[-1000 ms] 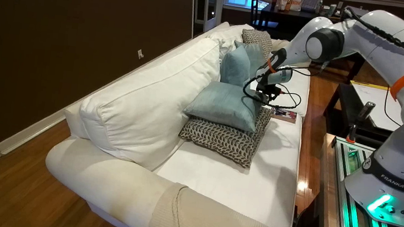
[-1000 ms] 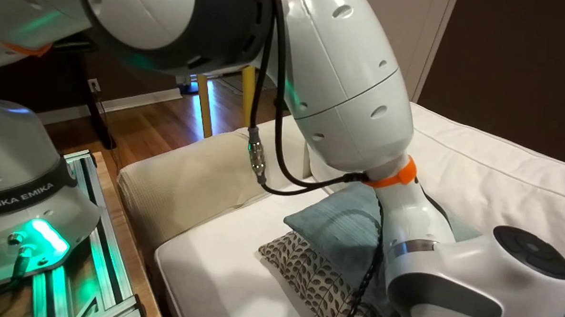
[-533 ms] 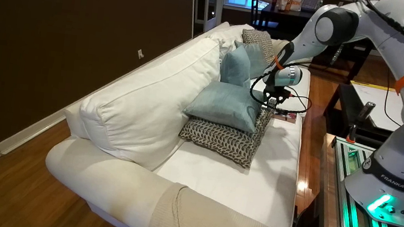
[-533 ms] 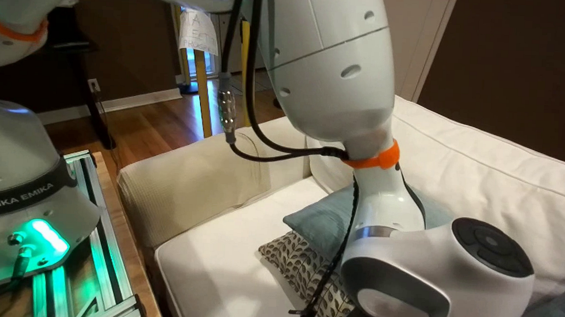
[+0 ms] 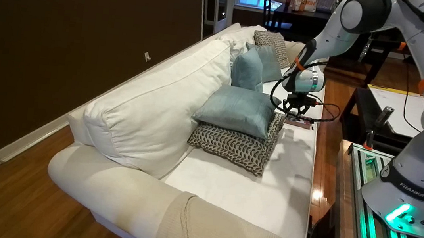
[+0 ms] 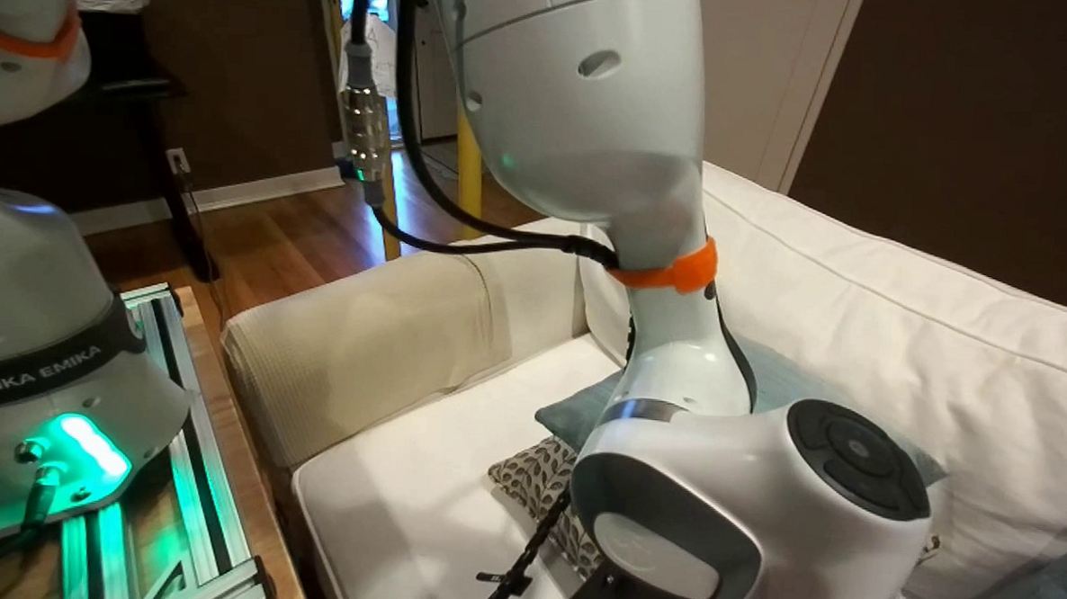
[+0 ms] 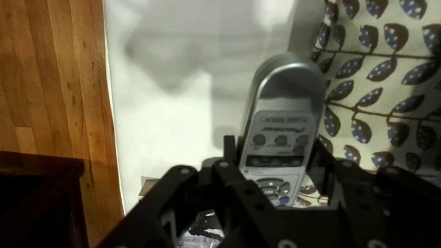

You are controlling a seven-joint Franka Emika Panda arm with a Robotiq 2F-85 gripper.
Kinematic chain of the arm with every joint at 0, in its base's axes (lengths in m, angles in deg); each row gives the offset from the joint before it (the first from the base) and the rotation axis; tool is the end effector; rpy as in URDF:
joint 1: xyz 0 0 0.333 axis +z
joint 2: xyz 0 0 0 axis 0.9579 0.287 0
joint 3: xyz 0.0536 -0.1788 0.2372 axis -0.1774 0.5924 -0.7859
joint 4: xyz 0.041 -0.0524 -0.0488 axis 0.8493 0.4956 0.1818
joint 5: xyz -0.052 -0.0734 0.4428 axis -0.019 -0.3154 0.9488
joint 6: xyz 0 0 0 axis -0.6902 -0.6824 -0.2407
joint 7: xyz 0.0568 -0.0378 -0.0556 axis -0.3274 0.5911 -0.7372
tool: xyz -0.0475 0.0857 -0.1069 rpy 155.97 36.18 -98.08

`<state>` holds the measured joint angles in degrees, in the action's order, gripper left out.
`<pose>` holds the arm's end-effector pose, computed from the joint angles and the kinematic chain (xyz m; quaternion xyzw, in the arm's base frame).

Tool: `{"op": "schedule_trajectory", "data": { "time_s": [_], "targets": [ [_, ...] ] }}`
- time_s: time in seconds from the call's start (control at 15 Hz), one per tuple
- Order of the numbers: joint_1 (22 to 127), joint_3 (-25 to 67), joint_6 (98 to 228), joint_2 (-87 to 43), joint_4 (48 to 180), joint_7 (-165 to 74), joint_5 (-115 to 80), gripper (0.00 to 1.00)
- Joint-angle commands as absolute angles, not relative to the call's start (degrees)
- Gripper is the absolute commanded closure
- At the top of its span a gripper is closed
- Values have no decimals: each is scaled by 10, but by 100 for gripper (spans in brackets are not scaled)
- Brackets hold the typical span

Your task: Move the remote to the left

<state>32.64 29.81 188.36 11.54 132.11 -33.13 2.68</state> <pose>0.3384 -0.5051 -0.0559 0.7552 -0.6545 0.0069 0.0350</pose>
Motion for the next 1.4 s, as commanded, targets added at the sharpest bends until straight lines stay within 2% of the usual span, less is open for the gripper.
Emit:
{"op": "schedule_trajectory", "data": {
  "time_s": [0.0, 0.47, 1.0, 1.07, 1.2, 1.33],
  "targets": [
    [319, 279, 1860, 112, 1329, -378, 37, 73],
    [344, 291, 1782, 151, 1300, -337, 46, 73],
    [369, 311, 1760, 221, 1239, -301, 41, 73],
    [364, 306, 1751, 223, 1232, -307, 45, 23],
    [362, 304, 1736, 224, 1225, -310, 47, 18],
    [367, 311, 1731, 219, 1225, -311, 43, 3]
  ]
}}
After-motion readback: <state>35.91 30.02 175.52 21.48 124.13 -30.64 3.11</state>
